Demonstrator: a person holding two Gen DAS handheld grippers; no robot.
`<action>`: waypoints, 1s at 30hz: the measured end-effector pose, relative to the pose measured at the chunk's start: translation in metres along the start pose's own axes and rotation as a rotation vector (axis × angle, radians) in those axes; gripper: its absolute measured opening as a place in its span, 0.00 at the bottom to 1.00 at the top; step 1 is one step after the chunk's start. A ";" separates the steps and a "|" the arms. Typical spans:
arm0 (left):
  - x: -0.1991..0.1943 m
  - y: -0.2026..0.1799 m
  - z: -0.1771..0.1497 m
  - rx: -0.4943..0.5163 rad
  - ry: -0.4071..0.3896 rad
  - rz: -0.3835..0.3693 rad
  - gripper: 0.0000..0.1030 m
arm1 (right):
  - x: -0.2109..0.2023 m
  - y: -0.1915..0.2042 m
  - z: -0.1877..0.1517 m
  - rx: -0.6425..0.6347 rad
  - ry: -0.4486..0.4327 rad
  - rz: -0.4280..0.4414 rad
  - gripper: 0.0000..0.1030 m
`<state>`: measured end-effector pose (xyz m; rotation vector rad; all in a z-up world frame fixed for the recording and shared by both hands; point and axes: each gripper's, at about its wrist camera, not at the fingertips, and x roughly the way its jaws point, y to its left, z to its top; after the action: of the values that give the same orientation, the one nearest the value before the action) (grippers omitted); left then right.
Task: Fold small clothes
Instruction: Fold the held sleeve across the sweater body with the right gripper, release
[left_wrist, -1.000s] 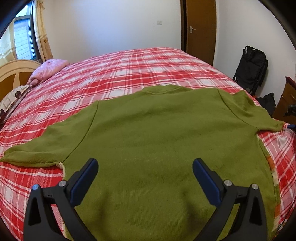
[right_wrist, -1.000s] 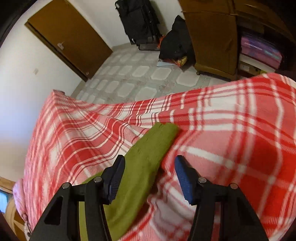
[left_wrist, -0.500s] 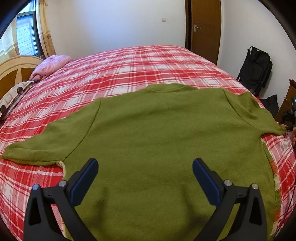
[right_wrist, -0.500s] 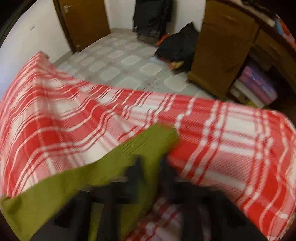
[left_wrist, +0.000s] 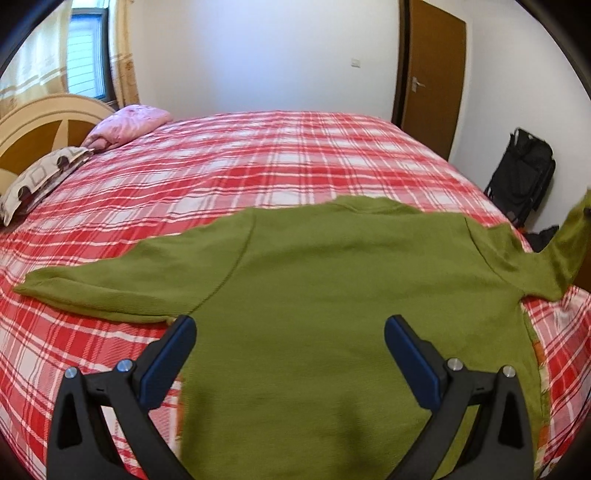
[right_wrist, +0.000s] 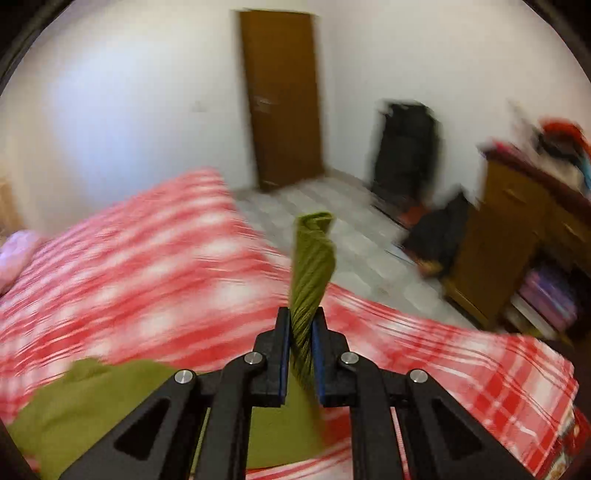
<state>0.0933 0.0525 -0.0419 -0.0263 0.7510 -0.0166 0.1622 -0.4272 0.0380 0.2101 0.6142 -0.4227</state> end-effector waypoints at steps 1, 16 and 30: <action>-0.002 0.004 0.000 -0.008 -0.003 0.000 1.00 | -0.013 0.025 0.000 -0.036 -0.018 0.039 0.10; -0.015 0.083 -0.014 -0.115 -0.015 0.078 1.00 | -0.020 0.327 -0.151 -0.352 0.109 0.472 0.02; 0.020 0.091 -0.024 -0.098 0.053 0.081 1.00 | 0.035 0.161 -0.120 0.044 0.284 0.649 0.04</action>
<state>0.0918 0.1426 -0.0755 -0.0892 0.8047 0.0976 0.1984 -0.2568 -0.0679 0.4978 0.7734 0.2258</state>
